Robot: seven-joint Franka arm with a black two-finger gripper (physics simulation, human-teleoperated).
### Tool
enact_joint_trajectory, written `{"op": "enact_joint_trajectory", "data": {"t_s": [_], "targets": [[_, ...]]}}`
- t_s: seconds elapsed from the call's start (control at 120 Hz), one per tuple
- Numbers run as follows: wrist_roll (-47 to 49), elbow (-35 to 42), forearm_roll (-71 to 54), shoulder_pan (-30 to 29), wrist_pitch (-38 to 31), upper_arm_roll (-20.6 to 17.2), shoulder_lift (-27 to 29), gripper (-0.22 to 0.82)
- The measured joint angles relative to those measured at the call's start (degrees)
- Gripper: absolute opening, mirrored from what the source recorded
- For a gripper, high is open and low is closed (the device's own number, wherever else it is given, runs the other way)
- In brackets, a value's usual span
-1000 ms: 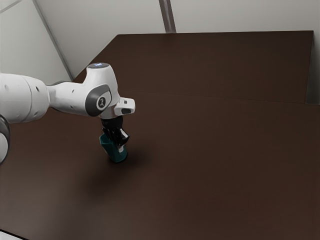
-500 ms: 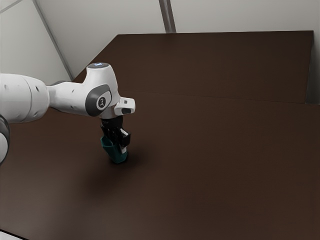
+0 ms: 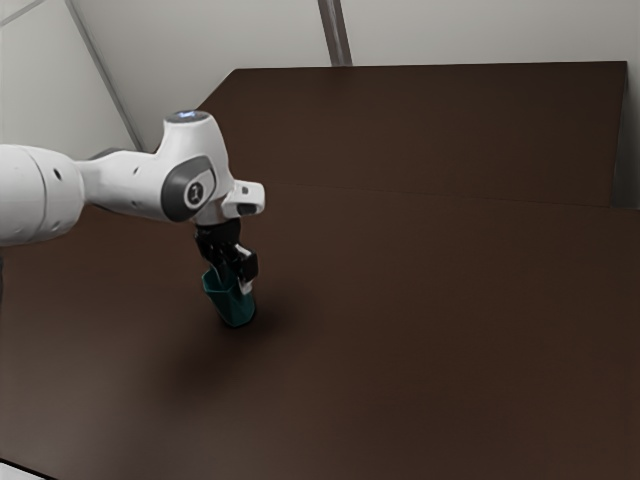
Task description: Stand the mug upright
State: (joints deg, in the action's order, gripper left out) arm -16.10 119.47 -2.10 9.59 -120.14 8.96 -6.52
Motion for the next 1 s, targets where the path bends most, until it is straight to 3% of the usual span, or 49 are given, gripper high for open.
{"op": "enact_joint_trajectory", "data": {"t_s": [0.433, 0.567, 0.775, 1.0], "targets": [[0.19, -1.95, -0.83, -0.23, 3.44, -0.42, 5.51, 0.41], [0.54, -8.13, -0.69, -0.51, 6.61, -0.84, 4.55, 0.49], [2.57, -25.85, 0.07, -0.60, 16.23, -0.88, -3.44, 0.56], [5.21, -30.78, 0.93, -1.17, 23.02, -0.30, -4.97, 0.59]]}}
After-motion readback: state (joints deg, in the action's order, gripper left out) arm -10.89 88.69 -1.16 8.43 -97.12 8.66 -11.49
